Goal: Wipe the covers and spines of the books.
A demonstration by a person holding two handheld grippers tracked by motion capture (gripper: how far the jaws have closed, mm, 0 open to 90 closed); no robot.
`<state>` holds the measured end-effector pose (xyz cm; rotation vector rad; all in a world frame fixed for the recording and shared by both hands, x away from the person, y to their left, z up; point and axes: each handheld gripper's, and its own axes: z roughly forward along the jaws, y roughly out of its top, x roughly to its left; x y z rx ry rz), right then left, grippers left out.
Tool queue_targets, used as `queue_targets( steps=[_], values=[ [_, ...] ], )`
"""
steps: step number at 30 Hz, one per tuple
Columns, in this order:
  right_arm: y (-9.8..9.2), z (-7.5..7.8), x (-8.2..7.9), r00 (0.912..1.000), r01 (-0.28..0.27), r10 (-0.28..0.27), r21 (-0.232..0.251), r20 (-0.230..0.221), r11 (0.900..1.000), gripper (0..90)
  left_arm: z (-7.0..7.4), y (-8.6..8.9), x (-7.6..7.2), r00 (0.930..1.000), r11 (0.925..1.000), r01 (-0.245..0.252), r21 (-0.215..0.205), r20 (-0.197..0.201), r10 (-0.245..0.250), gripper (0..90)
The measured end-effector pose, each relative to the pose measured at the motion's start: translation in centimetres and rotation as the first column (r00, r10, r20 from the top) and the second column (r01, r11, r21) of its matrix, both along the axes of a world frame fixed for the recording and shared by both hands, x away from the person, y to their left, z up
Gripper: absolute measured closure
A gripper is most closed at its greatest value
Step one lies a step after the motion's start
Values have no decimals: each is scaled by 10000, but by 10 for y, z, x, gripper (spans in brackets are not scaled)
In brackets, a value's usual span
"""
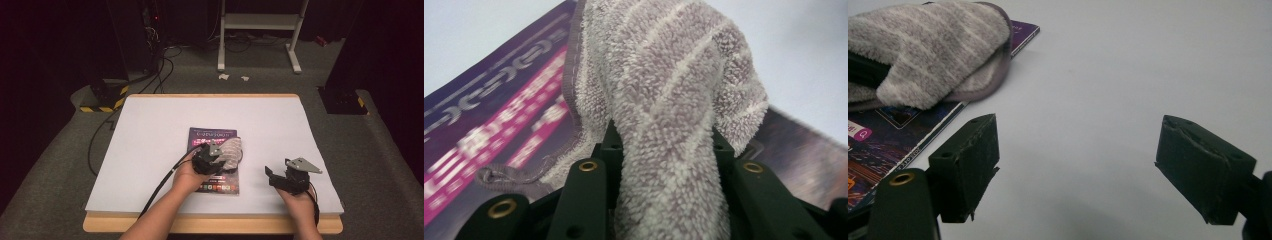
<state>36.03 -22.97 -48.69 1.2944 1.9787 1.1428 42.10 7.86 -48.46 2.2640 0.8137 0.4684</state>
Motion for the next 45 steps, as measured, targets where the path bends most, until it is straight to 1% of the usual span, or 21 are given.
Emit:
queue_targets(
  steps=[1, 5, 9, 11, 12, 14, 16, 17, 18, 20, 23, 25, 28, 31, 32, 35, 37, 39, 43, 44, 45],
  values=[
    [0, 0, 0, 10000, -6, 6, 1, -13, 10000, 171, 0, 8, 3, 9999, 9999, -158, 57, 1, 158, 644],
    [0, 0, 0, 10000, -13, 14, 44, -29, 10000, 172, 0, 28, 11, 9982, 9982, -593, 61, 41, 593, 644],
    [1, -1, 0, 10000, -17, 18, 53, -53, 10000, 171, -1, 49, 23, 9930, 9931, -1174, 14, 146, 1173, 644],
    [0, -1, 0, 10000, -18, 19, 59, -55, 10000, 172, -1, 56, 28, 9895, 9897, -1426, 77, 242, 1424, 644],
    [0, -1, 0, 10000, -20, 20, 51, -53, 10000, 172, 0, 62, 33, 9853, 9857, -1678, 182, 349, 1671, 644],
    [-1, -1, 0, 10000, -54, 55, 109, -68, 9999, 172, 1, 69, 37, 9801, 9804, -1945, 303, 452, 1931, 644],
    [-1, -1, 0, 10000, -62, 62, 170, -27, 9998, 173, 2, 76, 43, 9742, 9744, -2234, 239, 374, 2224, 644],
    [-1, 0, 0, 10000, -74, 74, 159, -16, 9998, 173, 2, 78, 45, 9704, 9708, -2386, 238, 442, 2374, 644],
    [0, 0, 0, 10000, -73, 74, 171, -29, 9998, 173, 2, 80, 49, 9677, 9680, -2497, 233, 421, 2486, 644],
    [0, -1, 1, 9999, -84, 85, 153, -57, 9998, 173, 1, 79, 54, 9654, 9657, -2590, 204, 369, 2581, 644],
    [0, -1, 1, 9999, -91, 92, 178, -59, 9998, 174, 2, 72, 61, 9650, 9647, -2599, 421, 467, 2580, 644],
    [0, -1, 1, 9999, -97, 98, 217, -41, 9997, 174, 3, 67, 65, 9652, 9643, -2600, 495, 417, 2581, 644],
    [-1, -1, 1, 9999, -121, 122, 256, -51, 9996, 174, 4, 56, 70, 9700, 9687, -2426, 534, 279, 2414, 646],
    [-1, 0, 1, 9999, -152, 153, 292, -44, 9995, 174, 4, 40, 72, 9762, 9747, -2167, 554, 225, 2157, 646],
    [0, 0, 1, 9999, -160, 161, 307, -49, 9994, 174, 3, 31, 72, 9792, 9778, -2027, 528, 229, 2018, 646],
    [0, 1, 0, 9999, -164, 166, 378, -42, 9991, 174, 3, 15, 71, 9843, 9835, -1765, 390, 151, 1760, 647],
    [0, 1, 0, 9998, -201, 201, 369, -1, 9991, 174, 2, -2, 69, 9885, 9880, -1507, 328, 179, 1502, 647],
    [0, 1, 0, 9997, -239, 239, 369, 12, 9990, 175, 2, -12, 68, 9904, 9901, -1375, 297, 189, 1369, 647],
    [1, 1, -1, 9996, -278, 278, 373, 23, 9989, 174, 1, -35, 64, 9950, 9950, -993, 72, 112, 992, 647],
    [2, 1, -1, 9996, -288, 288, 380, 15, 9989, 174, 1, -40, 63, 9959, 9959, -903, 54, 72, 903, 647],
    [2, 1, -1, 9996, -278, 278, 412, -2, 9988, 175, 1, -43, 63, 9965, 9966, -826, 68, 120, 825, 647]
  ],
)
